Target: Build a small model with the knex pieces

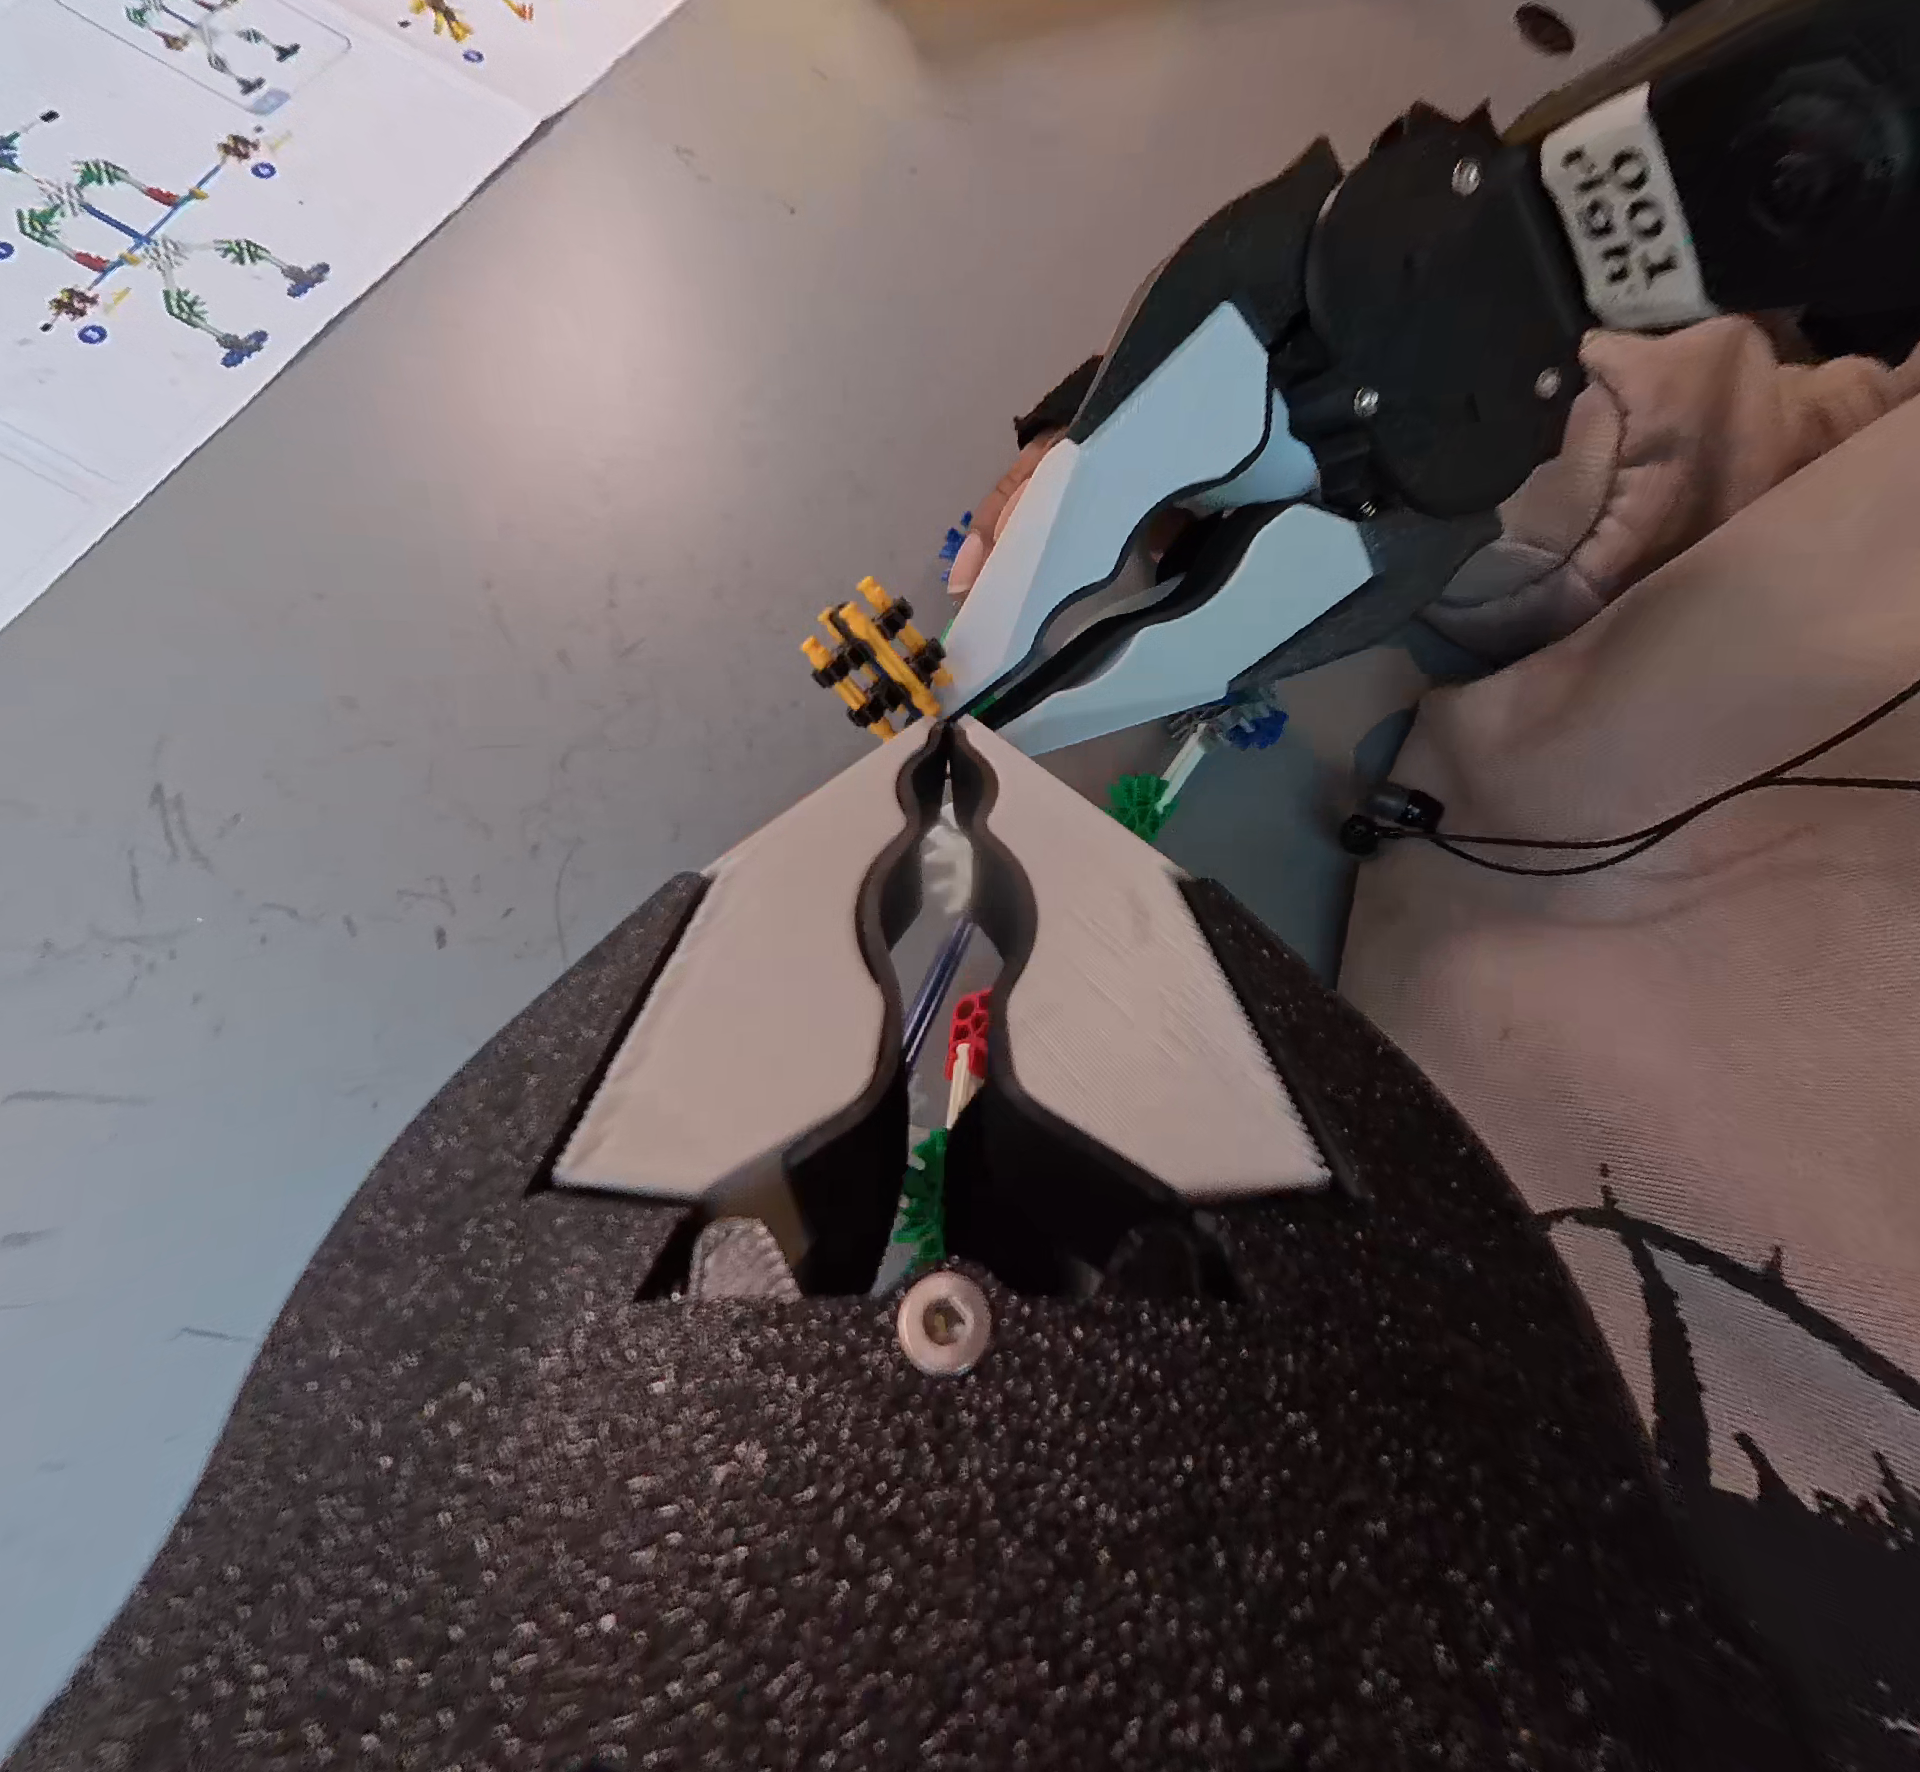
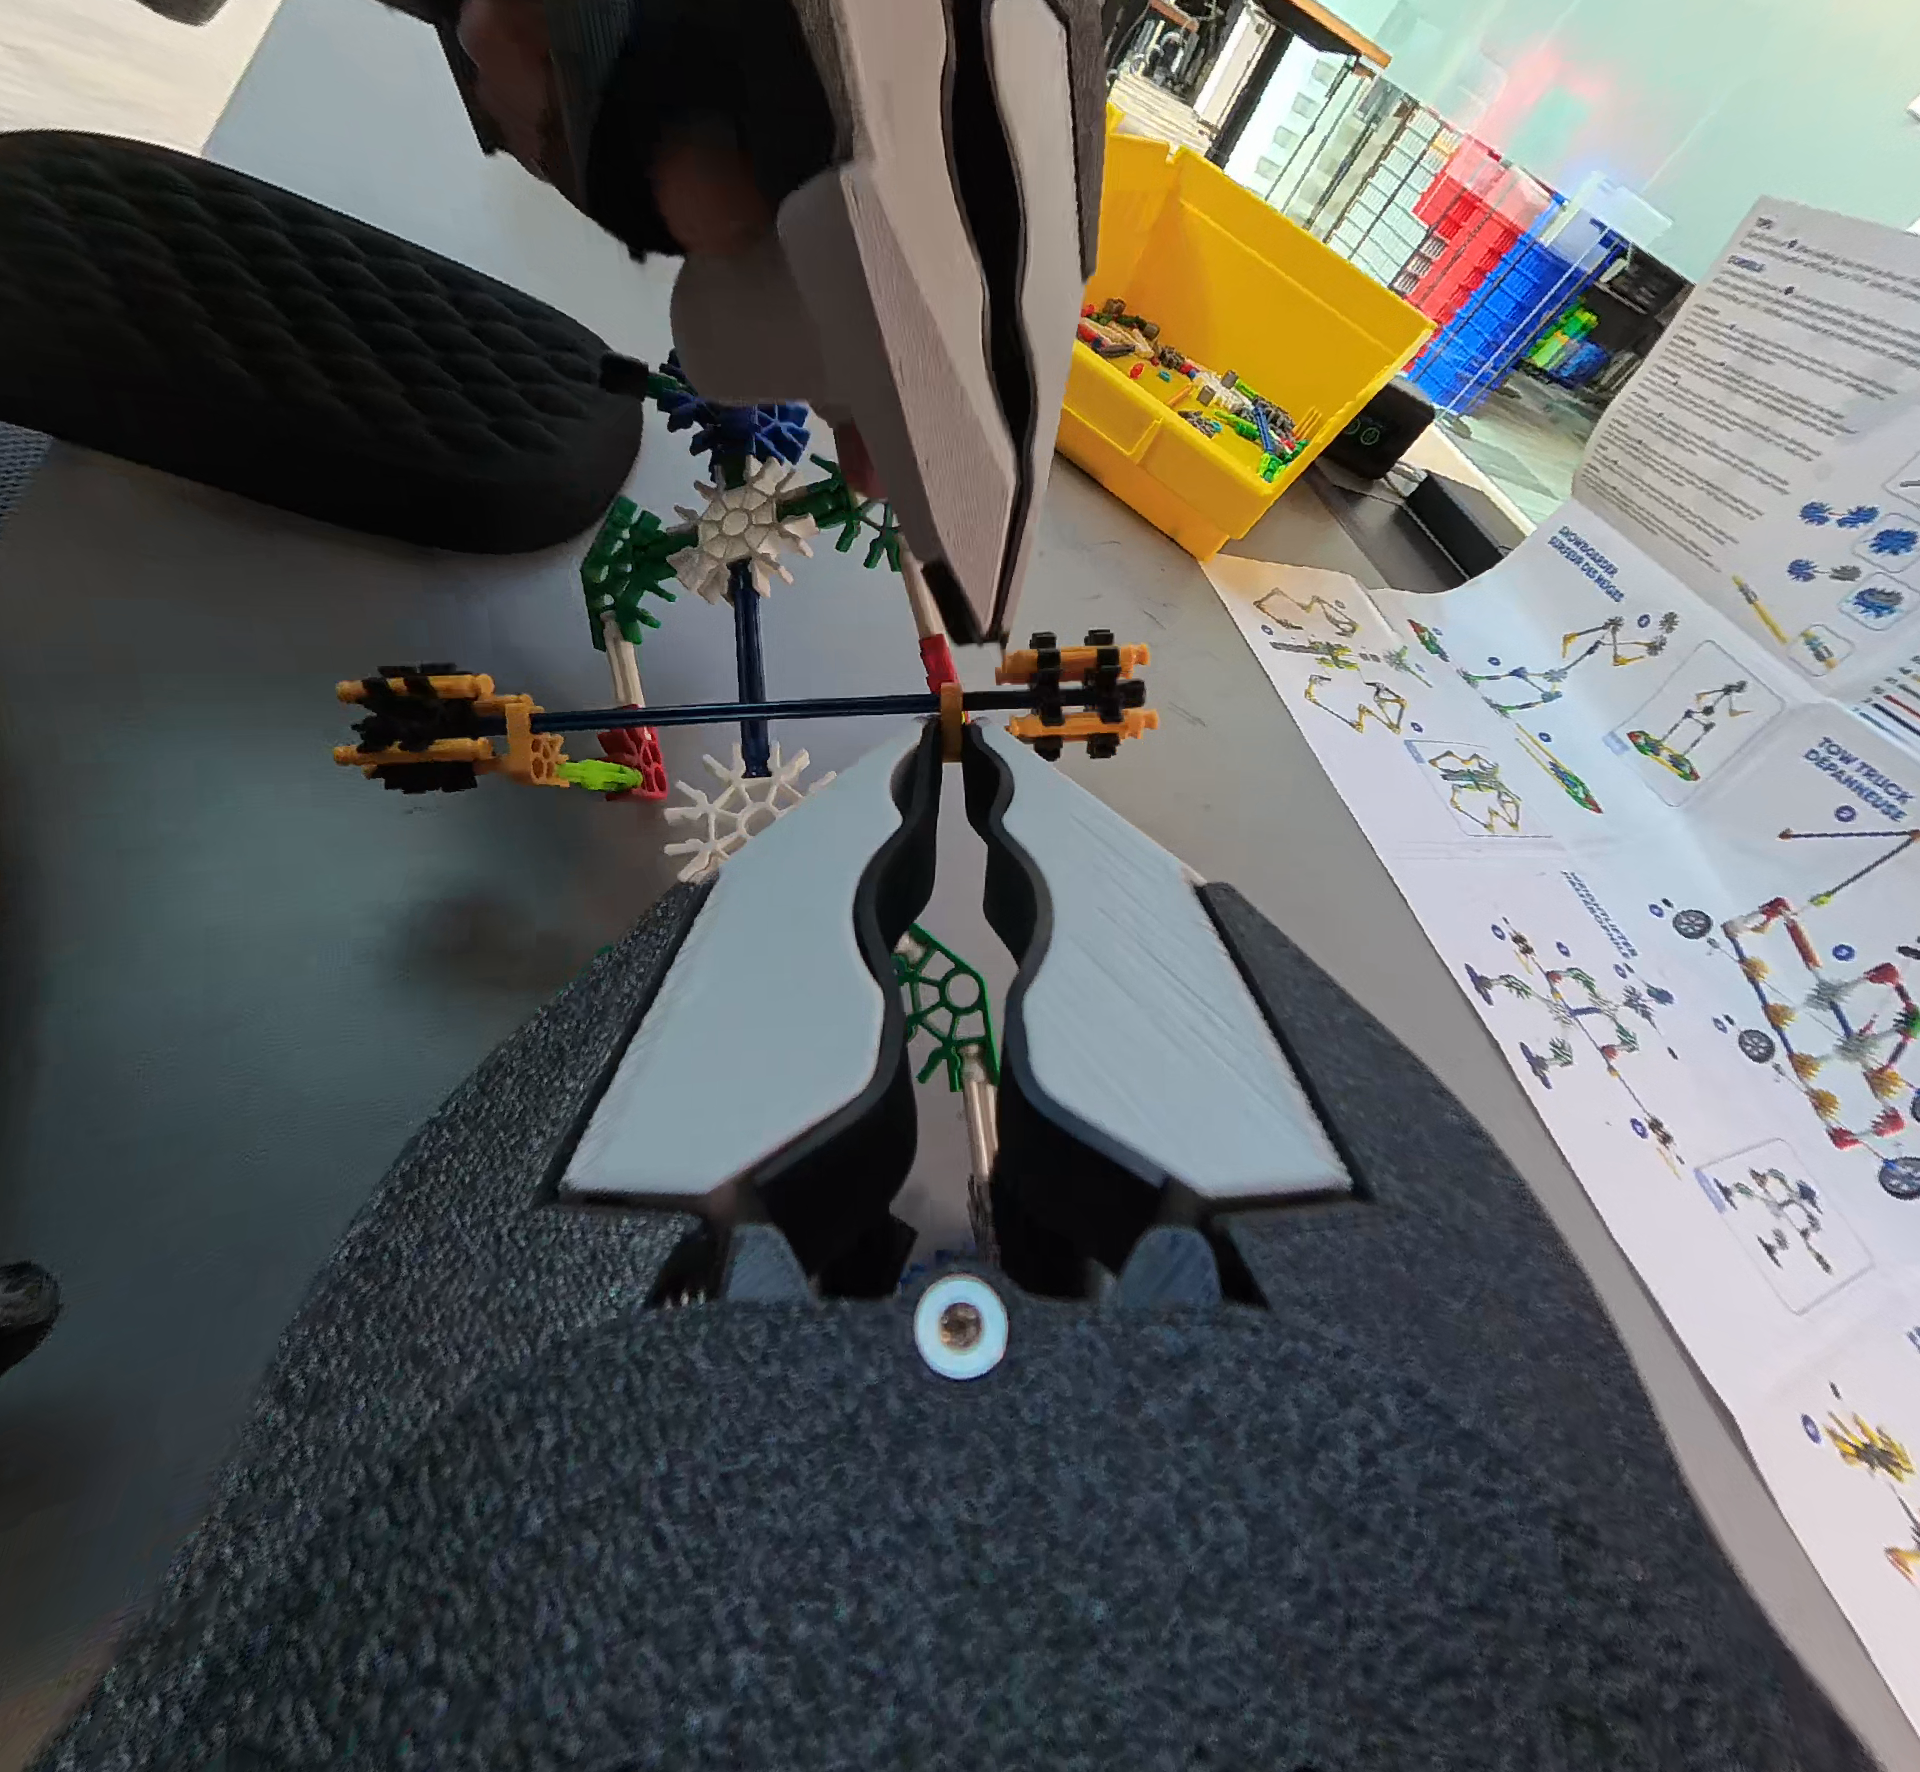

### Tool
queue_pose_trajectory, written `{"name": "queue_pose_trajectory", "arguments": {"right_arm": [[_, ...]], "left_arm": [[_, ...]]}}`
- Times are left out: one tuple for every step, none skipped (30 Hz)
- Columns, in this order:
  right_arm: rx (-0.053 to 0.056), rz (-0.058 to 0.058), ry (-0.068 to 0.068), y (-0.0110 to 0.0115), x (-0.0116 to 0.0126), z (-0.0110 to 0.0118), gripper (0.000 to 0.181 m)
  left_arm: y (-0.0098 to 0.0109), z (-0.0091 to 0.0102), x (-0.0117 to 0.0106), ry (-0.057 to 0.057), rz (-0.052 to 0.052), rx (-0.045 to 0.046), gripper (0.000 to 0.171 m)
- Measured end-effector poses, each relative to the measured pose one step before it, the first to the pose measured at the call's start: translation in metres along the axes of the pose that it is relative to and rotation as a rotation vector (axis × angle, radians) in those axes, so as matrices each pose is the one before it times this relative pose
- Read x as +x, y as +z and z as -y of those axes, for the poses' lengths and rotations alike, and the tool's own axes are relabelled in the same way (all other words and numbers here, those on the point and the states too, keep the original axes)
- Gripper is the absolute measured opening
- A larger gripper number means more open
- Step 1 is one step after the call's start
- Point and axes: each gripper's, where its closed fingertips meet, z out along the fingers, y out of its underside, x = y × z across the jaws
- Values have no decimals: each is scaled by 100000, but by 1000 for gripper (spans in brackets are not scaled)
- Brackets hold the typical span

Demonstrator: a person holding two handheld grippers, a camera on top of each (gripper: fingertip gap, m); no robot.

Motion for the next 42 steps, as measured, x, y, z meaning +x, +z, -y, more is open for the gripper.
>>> {"name": "queue_pose_trajectory", "arguments": {"right_arm": [[-978, -1419, -341, -9, 178, -188, 2], [-121, -1364, 184, -61, 211, -38, 2], [31, -951, 503, -64, 206, 1, 2], [-416, -900, 825, 5, 220, -61, 2], [-374, -1086, 641, 24, 225, -57, 2], [-327, -698, 500, 37, 145, -30, 2], [-333, -514, 493, 37, 101, -22, 2], [-29, -380, 526, 17, 71, 23, 2], [-88, -88, 405, 26, 35, 9, 2], [-136, -145, 299, 25, 37, -2, 2], [-102, -11, 429, 3, 25, 11, 2], [-1028, -125, 359, 29, 50, -148, 2], [-341, 152, 275, -24, 9, -58, 2], [184, 458, 915, -51, -22, 40, 2], [118, 406, 1581, -27, -7, 65, 3], [-119, 168, 2095, 22, 43, 46, 3], [-101, 121, 1823, 36, 24, 50, 2], [-361, 75, 2011, 59, 25, 17, 3], [-137, -286, 1942, 56, 78, 45, 3], [-364, -484, 2131, 48, 123, 21, 3], [-186, -268, 2282, 35, 137, 26, 3], [-229, -510, 2746, 15, 206, 13, 4], [-65, -502, 2368, -27, 228, 17, 4], [126, -328, 2317, -45, 193, 23, 3], [144, -775, 1550, -45, 219, 37, 3], [-77, -574, 1493, -32, 170, -10, 3], [-331, -482, 1443, -8, 158, -40, 3], [-365, -531, 1510, 4, 168, -49, 3], [-432, -425, 1159, 27, 125, -51, 3], [-571, -358, 1157, 31, 123, -76, 3], [-133, -408, 1367, 3, 121, -22, 3], [-224, -241, 1253, 13, 105, -16, 3], [-262, -207, 1795, 19, 110, -31, 3], [-224, -196, 1360, 22, 109, -31, 3], [-359, -123, 1452, 32, 90, -41, 3], [-193, -157, 1096, 22, 102, -21, 3], [-205, -205, 1036, 13, 94, -34, 3], [-224, -331, 1322, 15, 111, -35, 3], [-178, -370, 1203, 12, 95, -18, 3], [-171, -213, 1312, 11, 106, -26, 3], [-10, -97, 943, 10, 88, -6, 3], [239, -85, -90, -9, 40, 57, 3]], "left_arm": [[-437, 533, 95, -1710, -1016, 3257, 1], [-399, 329, -3, -1667, -367, 2104, 4], [-259, -31, 26, -1458, -96, 278, 5], [-37, -462, 221, -1454, -704, -2029, 6], [192, -695, 260, -1372, -223, -3095, 8], [343, -592, 25, -1179, 2146, -1682, 9], [463, -575, -15, -942, 2830, -1340, 9], [563, -564, 45, -728, 2386, -1218, 11], [569, -421, 51, -681, 2179, -349, 12], [549, -374, -15, -350, 2252, -81, 12], [483, -345, -99, 424, 2326, -212, 11], [333, -145, 31, 224, 1023, 698, 9], [84, 39, 44, -769, 37, 1160, 8], [-62, -11, 39, -973, -879, 287, 8], [-133, -15, -32, -1318, -897, 155, 7], [-145, -25, -144, -1073, -257, 287, 6], [-101, -47, -157, -527, 178, 131, 5], [-77, -35, -120, -199, 391, -17, 5], [-52, 19, -91, 174, 449, 83, 5], [-21, 95, -103, -153, 550, 438, 5], [34, 90, -86, -352, 260, 469, 5], [56, 153, -73, -491, 18, 900, 5], [70, 152, -17, -1138, -701, 874, 4], [76, 182, 24, -1241, -1093, 1042, 4], [58, 225, 23, -1379, -1133, 1295, 4], [47, 173, 1, -693, -922, 810, 4], [72, 102, -87, -38, -106, 340, 3], [101, 72, -105, 283, 224, 237, 3], [113, 47, -58, 308, 40, 97, 3], [88, 20, -58, 110, -79, -126, 3], [47, 93, -67, 170, -47, 198, 3], [40, 69, -54, 45, -158, 90, 3], [36, 69, -71, 101, -127, 97, 3], [42, 81, -70, 34, -101, 188, 3], [59, 38, -49, -95, -123, 24, 3], [48, 52, -56, 22, -2, 54, 3], [43, 51, -52, -42, -62, 58, 3], [32, 68, -47, -8, -74, 76, 3], [27, 86, -58, -195, -83, 223, 3], [28, 78, -53, -240, -181, 223, 3], [20, 94, -51, -351, -272, 250, 3], [1, 91, -38, -482, -573, 201, 3]]}}
